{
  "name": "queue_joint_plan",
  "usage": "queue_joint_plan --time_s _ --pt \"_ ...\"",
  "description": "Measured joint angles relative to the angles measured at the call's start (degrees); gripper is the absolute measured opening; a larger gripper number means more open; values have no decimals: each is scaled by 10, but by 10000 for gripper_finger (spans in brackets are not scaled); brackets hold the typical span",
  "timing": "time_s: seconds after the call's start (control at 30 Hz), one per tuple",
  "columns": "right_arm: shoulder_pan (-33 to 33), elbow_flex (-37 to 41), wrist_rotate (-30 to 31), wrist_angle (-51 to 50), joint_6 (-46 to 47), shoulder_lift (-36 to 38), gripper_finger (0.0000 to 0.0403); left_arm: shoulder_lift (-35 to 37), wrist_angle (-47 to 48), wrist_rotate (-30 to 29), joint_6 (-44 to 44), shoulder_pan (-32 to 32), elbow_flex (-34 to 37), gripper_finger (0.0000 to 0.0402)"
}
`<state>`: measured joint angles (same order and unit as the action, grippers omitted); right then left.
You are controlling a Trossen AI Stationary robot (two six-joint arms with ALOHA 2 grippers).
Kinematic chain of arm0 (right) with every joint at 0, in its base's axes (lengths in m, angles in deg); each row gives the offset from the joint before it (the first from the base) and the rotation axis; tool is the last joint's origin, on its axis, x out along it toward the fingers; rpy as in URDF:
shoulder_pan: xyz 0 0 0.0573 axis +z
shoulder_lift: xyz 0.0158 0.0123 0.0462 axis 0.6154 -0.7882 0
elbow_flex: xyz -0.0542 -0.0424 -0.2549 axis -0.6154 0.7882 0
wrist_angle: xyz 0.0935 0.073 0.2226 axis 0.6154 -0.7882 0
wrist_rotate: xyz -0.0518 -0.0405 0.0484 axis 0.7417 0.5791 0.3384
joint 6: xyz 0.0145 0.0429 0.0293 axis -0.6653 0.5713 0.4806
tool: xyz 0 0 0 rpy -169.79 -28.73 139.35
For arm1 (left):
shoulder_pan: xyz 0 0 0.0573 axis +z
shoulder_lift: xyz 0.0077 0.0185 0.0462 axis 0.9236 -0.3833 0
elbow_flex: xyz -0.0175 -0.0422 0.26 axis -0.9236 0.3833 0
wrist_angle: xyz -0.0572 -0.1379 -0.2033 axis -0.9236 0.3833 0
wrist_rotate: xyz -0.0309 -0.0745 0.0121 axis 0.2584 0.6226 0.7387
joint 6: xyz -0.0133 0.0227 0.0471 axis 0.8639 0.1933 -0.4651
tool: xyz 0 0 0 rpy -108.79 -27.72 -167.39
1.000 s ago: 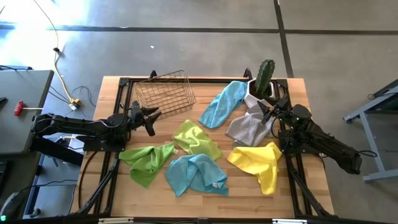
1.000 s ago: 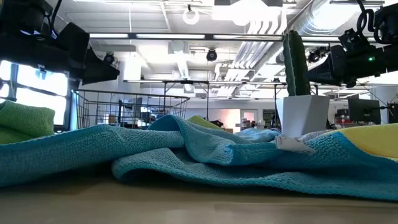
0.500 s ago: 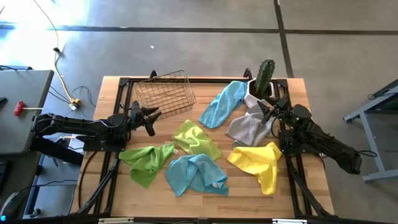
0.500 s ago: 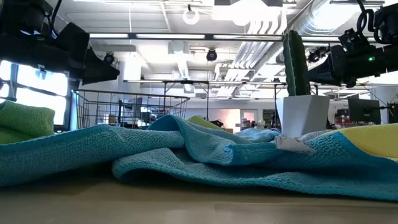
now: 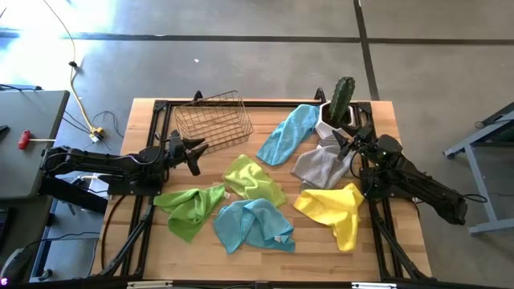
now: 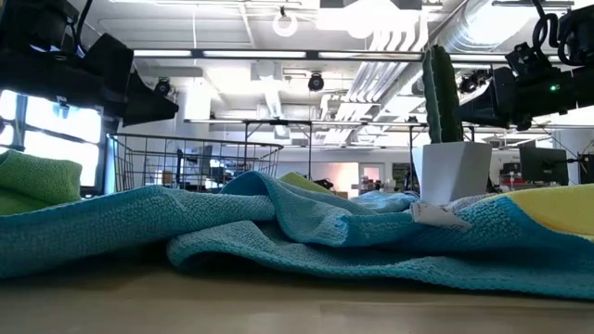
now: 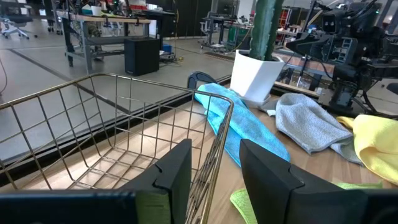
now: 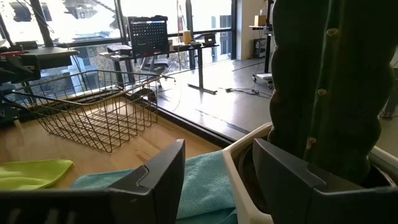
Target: Fold microfiber towels
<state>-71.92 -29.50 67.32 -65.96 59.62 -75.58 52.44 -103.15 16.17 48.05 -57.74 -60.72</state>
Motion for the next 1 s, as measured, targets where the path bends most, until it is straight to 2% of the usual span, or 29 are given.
queue_joint_plan --time_s 0.1,0.2,0.57,0.77,1.0 --pt "0 0 0 1 2 0 181 0 0 0 0 0 0 127" --pt "0 1 0 17 44 0 181 0 0 0 0 0 0 127" --pt "0 1 5 156 169 0 181 0 0 0 0 0 0 127" --pt "0 1 16 154 170 0 181 0 0 0 0 0 0 127" --pt "1 1 -2 158 201 0 181 0 0 0 0 0 0 127"
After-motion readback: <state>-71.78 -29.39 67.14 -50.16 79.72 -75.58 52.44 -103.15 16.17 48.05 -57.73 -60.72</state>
